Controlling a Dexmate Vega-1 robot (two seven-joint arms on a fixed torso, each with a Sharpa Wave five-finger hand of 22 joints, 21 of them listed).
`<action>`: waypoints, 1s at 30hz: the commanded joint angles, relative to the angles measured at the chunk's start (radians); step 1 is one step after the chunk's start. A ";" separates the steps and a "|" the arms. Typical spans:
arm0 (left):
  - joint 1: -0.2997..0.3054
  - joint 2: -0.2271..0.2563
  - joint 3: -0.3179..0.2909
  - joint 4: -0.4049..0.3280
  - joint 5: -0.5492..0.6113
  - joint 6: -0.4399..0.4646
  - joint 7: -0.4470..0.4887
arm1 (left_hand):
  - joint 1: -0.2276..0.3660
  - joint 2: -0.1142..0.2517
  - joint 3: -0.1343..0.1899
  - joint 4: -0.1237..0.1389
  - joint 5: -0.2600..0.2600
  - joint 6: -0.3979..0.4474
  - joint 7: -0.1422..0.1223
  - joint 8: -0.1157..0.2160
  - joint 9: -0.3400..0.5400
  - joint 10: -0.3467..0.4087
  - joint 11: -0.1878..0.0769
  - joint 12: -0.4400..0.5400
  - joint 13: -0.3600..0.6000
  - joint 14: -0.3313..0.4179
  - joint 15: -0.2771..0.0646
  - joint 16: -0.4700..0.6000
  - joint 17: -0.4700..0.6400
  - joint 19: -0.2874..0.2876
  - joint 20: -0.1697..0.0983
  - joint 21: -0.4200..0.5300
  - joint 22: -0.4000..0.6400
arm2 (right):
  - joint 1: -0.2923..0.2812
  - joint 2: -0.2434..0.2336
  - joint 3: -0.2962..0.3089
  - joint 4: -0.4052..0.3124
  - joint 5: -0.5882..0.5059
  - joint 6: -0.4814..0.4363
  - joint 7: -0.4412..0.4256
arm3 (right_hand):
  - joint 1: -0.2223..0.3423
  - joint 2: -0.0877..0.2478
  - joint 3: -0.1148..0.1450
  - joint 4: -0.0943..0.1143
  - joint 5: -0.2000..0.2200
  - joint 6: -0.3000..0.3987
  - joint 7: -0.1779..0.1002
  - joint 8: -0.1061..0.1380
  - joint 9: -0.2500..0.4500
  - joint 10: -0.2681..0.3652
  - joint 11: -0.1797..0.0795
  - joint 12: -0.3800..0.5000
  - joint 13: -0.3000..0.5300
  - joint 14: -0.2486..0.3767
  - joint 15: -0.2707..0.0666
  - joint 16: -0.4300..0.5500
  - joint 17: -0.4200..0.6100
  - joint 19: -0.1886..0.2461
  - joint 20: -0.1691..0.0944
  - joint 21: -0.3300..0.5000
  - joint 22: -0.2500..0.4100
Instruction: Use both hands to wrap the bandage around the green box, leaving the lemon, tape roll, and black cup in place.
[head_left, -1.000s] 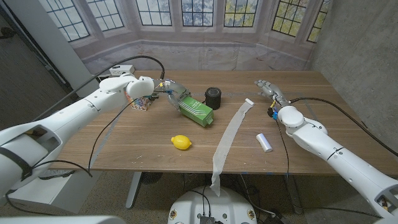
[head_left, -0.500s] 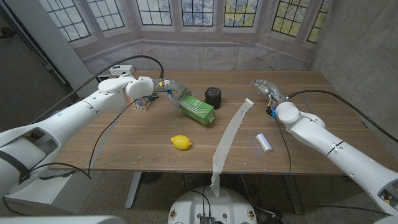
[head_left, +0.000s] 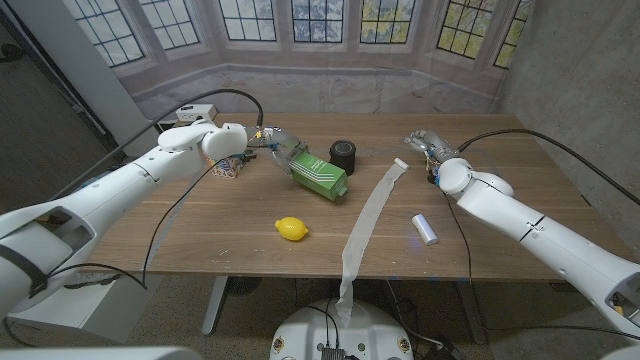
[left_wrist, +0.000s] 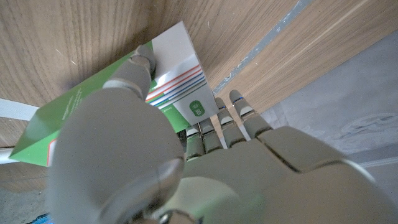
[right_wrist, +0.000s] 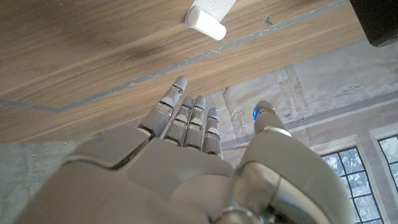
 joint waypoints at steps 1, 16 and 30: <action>0.005 -0.004 -0.005 -0.003 -0.021 0.005 -0.001 | 0.004 0.022 0.003 0.005 0.007 0.041 0.001 0.013 0.005 0.012 0.002 0.006 0.004 0.007 0.000 -0.004 0.005 0.009 0.005 0.001 0.002 | 0.061 -0.001 -0.081 -0.028 -0.106 -0.142 0.024 | 0.034 -0.005 0.007 -0.007 0.001 0.030 0.002 0.009 0.004 0.028 -0.002 0.012 0.005 0.028 0.000 0.008 -0.001 0.022 0.002 0.008 0.002; 0.010 -0.016 -0.004 0.003 -0.037 0.007 0.012 | 0.004 0.026 0.004 0.005 0.009 0.044 -0.003 0.029 0.010 0.017 -0.003 0.009 0.010 0.012 -0.001 -0.007 0.009 0.009 0.004 -0.001 0.002 | 0.114 0.033 -0.150 -0.009 -0.190 -0.242 0.040 | 0.190 -0.053 0.027 -0.018 0.005 0.188 -0.025 0.029 0.004 0.163 -0.026 0.055 0.007 0.160 -0.037 0.025 -0.001 0.122 -0.011 0.016 0.002; 0.019 -0.018 -0.003 -0.006 -0.044 0.012 0.021 | 0.004 0.028 0.005 0.003 0.012 0.058 -0.006 0.047 0.011 0.033 -0.012 0.014 0.014 0.028 -0.010 -0.005 0.013 0.012 0.003 -0.002 0.002 | 0.186 0.058 -0.241 0.029 -0.265 -0.300 0.088 | 0.272 -0.084 0.029 -0.012 0.007 0.252 -0.038 0.034 0.006 0.222 -0.036 0.068 0.005 0.216 -0.051 0.033 0.002 0.164 -0.019 0.019 0.003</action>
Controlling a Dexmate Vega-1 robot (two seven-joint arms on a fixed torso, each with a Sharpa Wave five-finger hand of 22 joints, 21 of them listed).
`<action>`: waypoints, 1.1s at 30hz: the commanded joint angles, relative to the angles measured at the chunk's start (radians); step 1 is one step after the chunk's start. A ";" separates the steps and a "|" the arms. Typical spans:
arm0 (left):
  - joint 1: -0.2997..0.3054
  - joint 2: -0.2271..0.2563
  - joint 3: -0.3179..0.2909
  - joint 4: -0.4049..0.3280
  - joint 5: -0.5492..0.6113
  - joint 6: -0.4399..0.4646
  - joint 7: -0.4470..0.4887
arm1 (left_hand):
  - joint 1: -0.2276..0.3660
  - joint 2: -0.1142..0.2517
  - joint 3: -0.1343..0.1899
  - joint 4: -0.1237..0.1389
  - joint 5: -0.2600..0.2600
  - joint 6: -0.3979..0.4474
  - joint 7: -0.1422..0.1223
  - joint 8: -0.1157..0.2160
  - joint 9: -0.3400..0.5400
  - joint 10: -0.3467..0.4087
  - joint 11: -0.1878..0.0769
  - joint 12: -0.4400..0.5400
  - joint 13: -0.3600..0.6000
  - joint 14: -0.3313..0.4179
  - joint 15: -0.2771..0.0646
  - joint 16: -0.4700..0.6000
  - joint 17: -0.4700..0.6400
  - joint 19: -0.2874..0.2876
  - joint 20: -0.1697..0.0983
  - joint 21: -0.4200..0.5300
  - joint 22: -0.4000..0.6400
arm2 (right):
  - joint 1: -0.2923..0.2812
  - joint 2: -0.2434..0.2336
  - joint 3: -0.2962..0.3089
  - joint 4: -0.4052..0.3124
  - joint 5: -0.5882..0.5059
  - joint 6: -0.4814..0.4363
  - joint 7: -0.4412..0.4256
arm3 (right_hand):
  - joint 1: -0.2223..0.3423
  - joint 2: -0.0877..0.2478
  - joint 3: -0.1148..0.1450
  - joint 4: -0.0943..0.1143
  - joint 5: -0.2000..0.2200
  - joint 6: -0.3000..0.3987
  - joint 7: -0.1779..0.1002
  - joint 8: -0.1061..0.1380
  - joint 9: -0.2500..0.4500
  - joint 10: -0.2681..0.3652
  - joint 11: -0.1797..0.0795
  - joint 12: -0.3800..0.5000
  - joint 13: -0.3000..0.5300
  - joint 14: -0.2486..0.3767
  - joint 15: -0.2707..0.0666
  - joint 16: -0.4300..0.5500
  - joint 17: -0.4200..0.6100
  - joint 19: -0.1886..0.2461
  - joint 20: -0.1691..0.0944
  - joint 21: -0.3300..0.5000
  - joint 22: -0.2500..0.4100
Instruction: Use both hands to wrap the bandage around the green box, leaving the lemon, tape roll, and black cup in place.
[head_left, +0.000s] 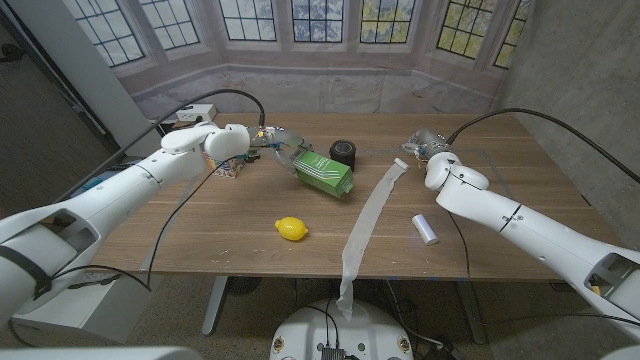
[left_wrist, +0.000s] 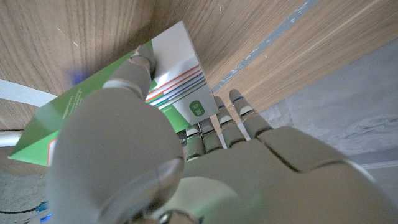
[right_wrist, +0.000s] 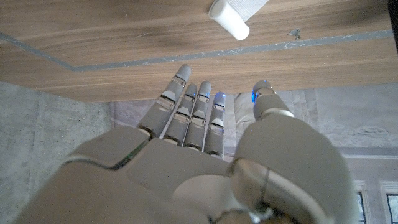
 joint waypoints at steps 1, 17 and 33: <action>0.009 -0.001 0.001 -0.008 -0.010 0.004 0.008 | 0.005 0.028 0.005 0.003 0.008 0.056 -0.006 0.024 0.009 0.027 -0.015 0.007 0.005 0.009 -0.002 -0.005 0.004 0.006 -0.003 -0.002 0.002 | 0.072 0.029 -0.091 0.041 -0.067 -0.054 0.041 | 0.024 -0.007 0.004 0.004 0.007 0.024 -0.003 0.012 0.006 0.021 -0.002 0.009 0.003 0.025 -0.046 0.009 0.004 0.017 -0.001 0.011 0.003; 0.032 0.011 -0.008 -0.035 -0.020 0.018 0.006 | 0.004 0.030 0.007 0.003 0.010 0.060 -0.009 0.035 0.006 0.032 -0.019 0.008 0.009 0.013 -0.004 -0.008 0.007 0.006 -0.006 -0.003 0.002 | 0.127 0.061 -0.169 0.098 -0.134 -0.084 0.091 | 0.061 -0.014 -0.004 0.012 0.007 0.078 -0.003 0.017 0.007 0.082 -0.004 0.026 0.004 0.075 -0.065 0.025 0.013 0.030 -0.004 0.007 0.005; 0.039 0.014 -0.009 -0.045 -0.022 0.019 0.000 | 0.001 0.032 0.008 0.003 0.012 0.067 -0.008 0.051 0.003 0.040 -0.026 0.009 0.014 0.018 -0.005 -0.011 0.010 0.005 -0.005 -0.004 0.002 | 0.144 0.082 -0.211 0.135 -0.174 -0.111 0.111 | 0.084 -0.019 -0.016 0.018 0.007 0.136 -0.008 0.024 0.009 0.134 -0.013 0.049 0.014 0.123 -0.075 0.042 0.021 0.036 -0.008 0.004 0.006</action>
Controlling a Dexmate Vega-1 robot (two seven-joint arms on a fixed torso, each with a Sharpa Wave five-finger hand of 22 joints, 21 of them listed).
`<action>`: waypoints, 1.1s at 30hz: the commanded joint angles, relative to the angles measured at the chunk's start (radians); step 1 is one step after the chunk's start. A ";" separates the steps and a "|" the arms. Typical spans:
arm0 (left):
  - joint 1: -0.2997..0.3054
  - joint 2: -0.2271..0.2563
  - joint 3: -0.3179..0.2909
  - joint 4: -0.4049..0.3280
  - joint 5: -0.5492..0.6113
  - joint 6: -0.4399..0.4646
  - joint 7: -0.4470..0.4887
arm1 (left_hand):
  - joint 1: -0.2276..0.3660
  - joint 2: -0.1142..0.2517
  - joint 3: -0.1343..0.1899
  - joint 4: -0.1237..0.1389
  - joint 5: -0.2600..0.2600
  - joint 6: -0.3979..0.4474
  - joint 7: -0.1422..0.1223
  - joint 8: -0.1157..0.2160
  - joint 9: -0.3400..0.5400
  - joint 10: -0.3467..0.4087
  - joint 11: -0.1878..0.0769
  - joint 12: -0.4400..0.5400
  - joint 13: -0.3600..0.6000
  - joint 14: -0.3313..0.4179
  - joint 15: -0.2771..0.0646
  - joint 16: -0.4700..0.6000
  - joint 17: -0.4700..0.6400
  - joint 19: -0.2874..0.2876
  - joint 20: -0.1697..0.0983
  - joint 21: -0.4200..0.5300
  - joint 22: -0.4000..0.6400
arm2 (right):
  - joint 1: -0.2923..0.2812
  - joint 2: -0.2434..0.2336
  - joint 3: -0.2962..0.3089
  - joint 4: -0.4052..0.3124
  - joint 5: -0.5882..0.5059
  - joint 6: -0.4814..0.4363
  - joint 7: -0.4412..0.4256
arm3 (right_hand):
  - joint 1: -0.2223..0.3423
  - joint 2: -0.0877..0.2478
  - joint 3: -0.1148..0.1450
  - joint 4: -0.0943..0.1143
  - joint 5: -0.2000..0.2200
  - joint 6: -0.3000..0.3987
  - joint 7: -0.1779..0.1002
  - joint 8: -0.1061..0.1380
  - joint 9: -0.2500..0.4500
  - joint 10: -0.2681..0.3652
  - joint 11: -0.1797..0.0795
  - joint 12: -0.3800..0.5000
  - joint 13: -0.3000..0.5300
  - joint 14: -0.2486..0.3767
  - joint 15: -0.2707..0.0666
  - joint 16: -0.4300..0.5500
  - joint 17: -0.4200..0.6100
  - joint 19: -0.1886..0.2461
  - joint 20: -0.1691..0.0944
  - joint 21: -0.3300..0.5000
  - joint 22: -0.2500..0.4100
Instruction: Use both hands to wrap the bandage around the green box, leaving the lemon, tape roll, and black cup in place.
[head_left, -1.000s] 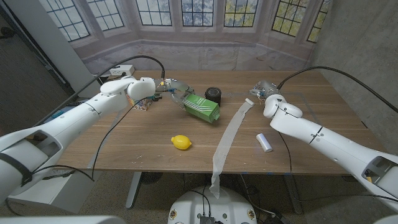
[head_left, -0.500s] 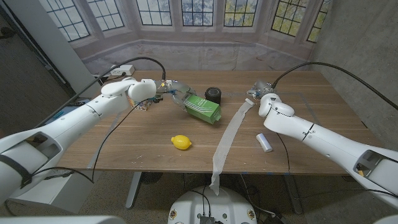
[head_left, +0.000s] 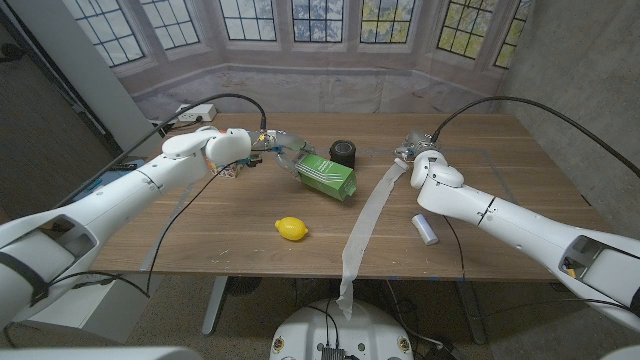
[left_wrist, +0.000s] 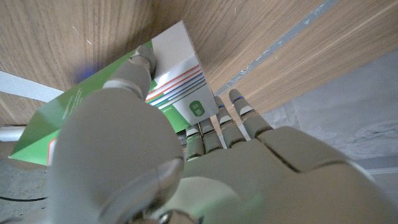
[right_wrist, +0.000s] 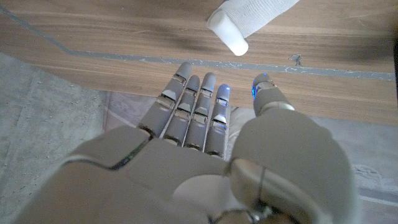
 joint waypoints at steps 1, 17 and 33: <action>0.007 0.004 -0.003 -0.011 -0.001 0.003 -0.007 | 0.001 0.032 0.009 0.003 0.004 0.067 -0.010 0.051 0.004 0.040 -0.029 0.007 0.004 0.014 0.000 -0.004 0.005 0.004 -0.005 -0.005 0.002 | 0.017 0.021 -0.036 0.036 -0.029 -0.015 0.016 | 0.013 -0.002 -0.003 0.005 0.007 0.015 -0.003 0.003 0.004 0.014 0.003 0.009 0.005 0.015 -0.074 0.012 0.003 0.011 0.000 -0.004 0.003; 0.005 -0.003 0.002 -0.033 0.004 0.034 -0.040 | 0.000 0.034 0.010 0.003 0.005 0.071 -0.012 0.063 0.001 0.043 -0.027 0.007 0.007 0.017 -0.002 -0.006 0.008 0.003 -0.007 -0.006 0.002 | 0.023 0.041 -0.049 0.088 -0.037 0.014 0.023 | 0.017 0.000 -0.009 0.010 0.007 0.023 -0.006 -0.001 0.005 0.017 -0.005 0.013 0.010 0.024 -0.075 0.016 0.008 0.013 0.000 -0.005 0.004; -0.004 -0.013 0.011 -0.043 0.002 0.043 -0.064 | -0.003 0.036 0.011 0.003 0.007 0.069 -0.010 0.074 -0.003 0.047 -0.028 0.006 0.011 0.018 -0.004 -0.009 0.010 -0.001 -0.007 -0.007 0.002 | 0.021 0.050 -0.066 0.113 -0.073 0.024 0.021 | 0.029 0.001 -0.017 0.010 0.007 0.038 -0.012 -0.004 0.005 0.032 -0.011 0.023 0.018 0.036 -0.085 0.022 0.014 0.018 -0.003 -0.005 0.005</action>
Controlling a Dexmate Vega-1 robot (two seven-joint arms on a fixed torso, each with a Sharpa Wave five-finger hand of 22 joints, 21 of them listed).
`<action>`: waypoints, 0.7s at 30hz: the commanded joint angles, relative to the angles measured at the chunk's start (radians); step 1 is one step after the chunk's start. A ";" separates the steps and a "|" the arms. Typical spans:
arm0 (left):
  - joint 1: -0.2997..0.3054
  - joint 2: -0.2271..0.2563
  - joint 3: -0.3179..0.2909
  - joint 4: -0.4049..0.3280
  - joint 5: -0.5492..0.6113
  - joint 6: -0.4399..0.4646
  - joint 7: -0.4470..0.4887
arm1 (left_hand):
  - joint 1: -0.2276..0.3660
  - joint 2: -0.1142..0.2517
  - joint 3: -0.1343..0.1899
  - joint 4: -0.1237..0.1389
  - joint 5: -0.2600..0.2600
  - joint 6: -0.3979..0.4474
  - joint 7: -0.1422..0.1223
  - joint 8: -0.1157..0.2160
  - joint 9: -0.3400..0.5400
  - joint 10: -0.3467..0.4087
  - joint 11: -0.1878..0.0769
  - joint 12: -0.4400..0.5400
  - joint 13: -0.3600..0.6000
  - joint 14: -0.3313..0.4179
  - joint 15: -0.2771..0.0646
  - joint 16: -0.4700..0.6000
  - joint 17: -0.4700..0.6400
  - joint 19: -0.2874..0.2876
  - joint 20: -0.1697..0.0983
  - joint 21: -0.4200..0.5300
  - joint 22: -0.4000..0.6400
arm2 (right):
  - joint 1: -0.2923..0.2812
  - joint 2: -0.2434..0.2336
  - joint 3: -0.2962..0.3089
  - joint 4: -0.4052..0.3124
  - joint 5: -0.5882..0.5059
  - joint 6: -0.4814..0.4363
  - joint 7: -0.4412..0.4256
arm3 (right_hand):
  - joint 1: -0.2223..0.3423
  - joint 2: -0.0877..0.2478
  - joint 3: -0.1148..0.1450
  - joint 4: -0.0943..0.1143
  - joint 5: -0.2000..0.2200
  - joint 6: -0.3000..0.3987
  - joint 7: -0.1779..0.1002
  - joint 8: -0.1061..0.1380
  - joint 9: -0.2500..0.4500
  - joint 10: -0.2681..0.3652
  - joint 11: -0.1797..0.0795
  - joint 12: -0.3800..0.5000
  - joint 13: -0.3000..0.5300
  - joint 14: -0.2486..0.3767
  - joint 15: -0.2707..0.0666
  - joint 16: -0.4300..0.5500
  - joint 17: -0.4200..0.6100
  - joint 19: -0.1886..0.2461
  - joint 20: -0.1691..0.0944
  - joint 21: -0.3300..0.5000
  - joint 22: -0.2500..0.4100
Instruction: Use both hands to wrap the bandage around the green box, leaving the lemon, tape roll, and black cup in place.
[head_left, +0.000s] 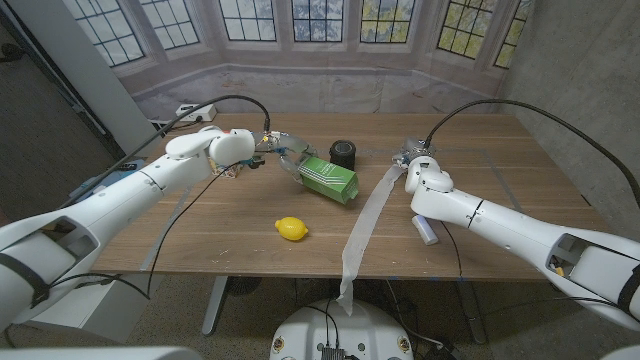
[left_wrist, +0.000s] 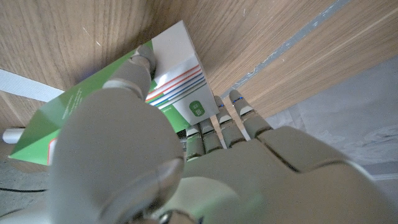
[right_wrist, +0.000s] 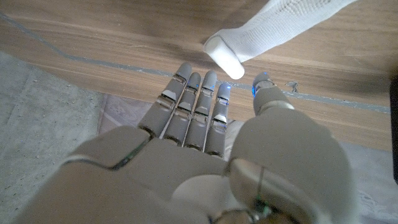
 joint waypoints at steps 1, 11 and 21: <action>-0.007 -0.006 0.007 -0.008 -0.002 0.007 -0.020 | -0.003 0.035 0.011 0.002 0.007 0.071 -0.011 0.067 0.001 0.043 -0.032 0.002 0.002 0.005 -0.002 -0.001 0.005 0.003 -0.004 -0.001 0.002 | 0.001 0.011 -0.014 0.025 -0.024 0.009 -0.001 | 0.012 0.003 -0.006 0.000 0.007 0.014 -0.001 -0.004 0.006 0.017 -0.002 0.010 0.007 0.012 -0.083 0.009 0.005 0.012 0.003 0.001 0.005; -0.002 -0.002 0.006 -0.008 -0.007 0.002 -0.021 | -0.004 0.037 0.012 0.003 0.008 0.074 -0.016 0.076 -0.001 0.047 -0.036 0.003 0.005 0.009 -0.003 -0.001 0.007 0.001 -0.005 -0.002 0.002 | -0.001 0.024 -0.025 0.051 -0.053 0.015 -0.015 | 0.033 0.009 -0.011 -0.002 0.008 0.050 -0.009 -0.002 0.007 0.058 -0.014 0.037 0.020 0.048 -0.100 0.027 0.017 0.021 -0.001 0.003 0.006; 0.000 -0.001 0.005 -0.001 -0.011 -0.005 -0.019 | -0.002 0.038 0.013 0.001 0.009 0.076 -0.016 0.082 -0.004 0.049 -0.036 0.003 0.007 0.011 -0.005 -0.002 0.008 0.002 -0.004 -0.001 0.002 | 0.002 0.037 -0.039 0.082 -0.085 0.022 -0.024 | 0.067 0.008 -0.017 -0.007 0.010 0.091 -0.019 0.000 0.008 0.108 -0.023 0.074 0.040 0.082 -0.124 0.050 0.036 0.036 -0.013 0.007 0.007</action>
